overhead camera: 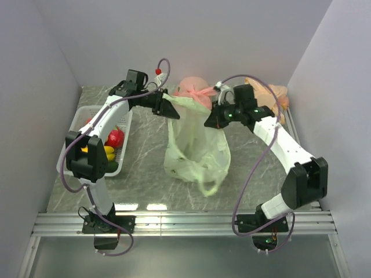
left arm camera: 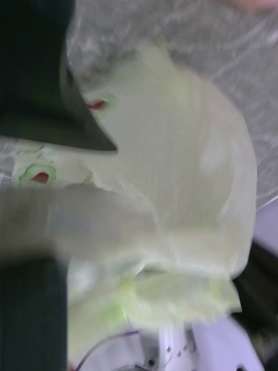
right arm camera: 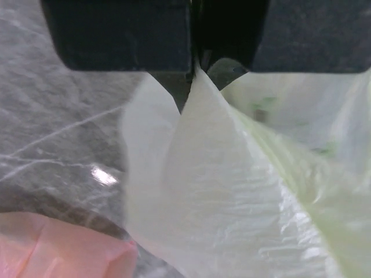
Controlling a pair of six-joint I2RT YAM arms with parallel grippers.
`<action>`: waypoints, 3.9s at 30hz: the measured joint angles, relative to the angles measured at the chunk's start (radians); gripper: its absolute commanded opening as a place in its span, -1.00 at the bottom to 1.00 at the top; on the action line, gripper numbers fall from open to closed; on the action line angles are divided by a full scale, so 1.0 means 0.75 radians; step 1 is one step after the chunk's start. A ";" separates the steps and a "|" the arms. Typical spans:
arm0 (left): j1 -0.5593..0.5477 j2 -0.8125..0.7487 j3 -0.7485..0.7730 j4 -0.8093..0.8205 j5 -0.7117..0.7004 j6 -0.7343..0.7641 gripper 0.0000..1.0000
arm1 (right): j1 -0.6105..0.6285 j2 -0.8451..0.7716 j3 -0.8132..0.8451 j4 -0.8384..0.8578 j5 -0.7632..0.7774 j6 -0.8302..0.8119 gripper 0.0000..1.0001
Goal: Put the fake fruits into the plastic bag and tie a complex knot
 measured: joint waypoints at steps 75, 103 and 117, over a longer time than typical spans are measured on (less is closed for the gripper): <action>0.770 -0.104 -0.142 -0.384 -1.408 -0.160 0.92 | -0.096 -0.072 -0.091 -0.030 0.135 0.179 -1.00; 0.812 -0.039 -0.175 -0.309 -1.214 -0.124 0.00 | -0.090 0.009 -0.055 -0.052 0.120 0.126 -1.00; 0.669 -0.331 -0.204 0.014 -0.741 -0.076 -0.99 | -0.082 0.011 -0.053 -0.041 0.099 0.176 -1.00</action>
